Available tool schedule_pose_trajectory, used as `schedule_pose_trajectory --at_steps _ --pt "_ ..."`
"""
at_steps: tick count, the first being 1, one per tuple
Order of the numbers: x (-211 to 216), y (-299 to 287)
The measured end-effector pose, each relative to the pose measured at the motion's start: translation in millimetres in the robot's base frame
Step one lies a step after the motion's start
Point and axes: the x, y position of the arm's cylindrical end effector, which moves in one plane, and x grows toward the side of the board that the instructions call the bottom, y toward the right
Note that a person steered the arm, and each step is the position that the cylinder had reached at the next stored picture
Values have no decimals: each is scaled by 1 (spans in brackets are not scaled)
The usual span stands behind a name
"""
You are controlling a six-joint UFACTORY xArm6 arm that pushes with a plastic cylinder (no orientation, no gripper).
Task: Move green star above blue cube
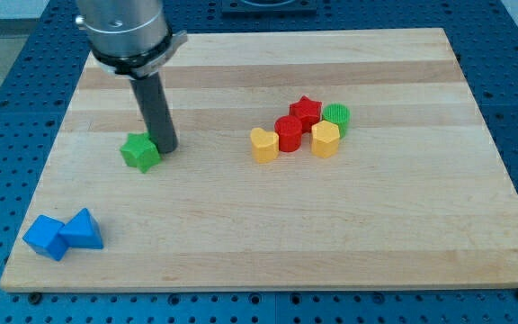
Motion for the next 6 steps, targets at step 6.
schedule_pose_trajectory --at_steps 6 --pt "15 -57"
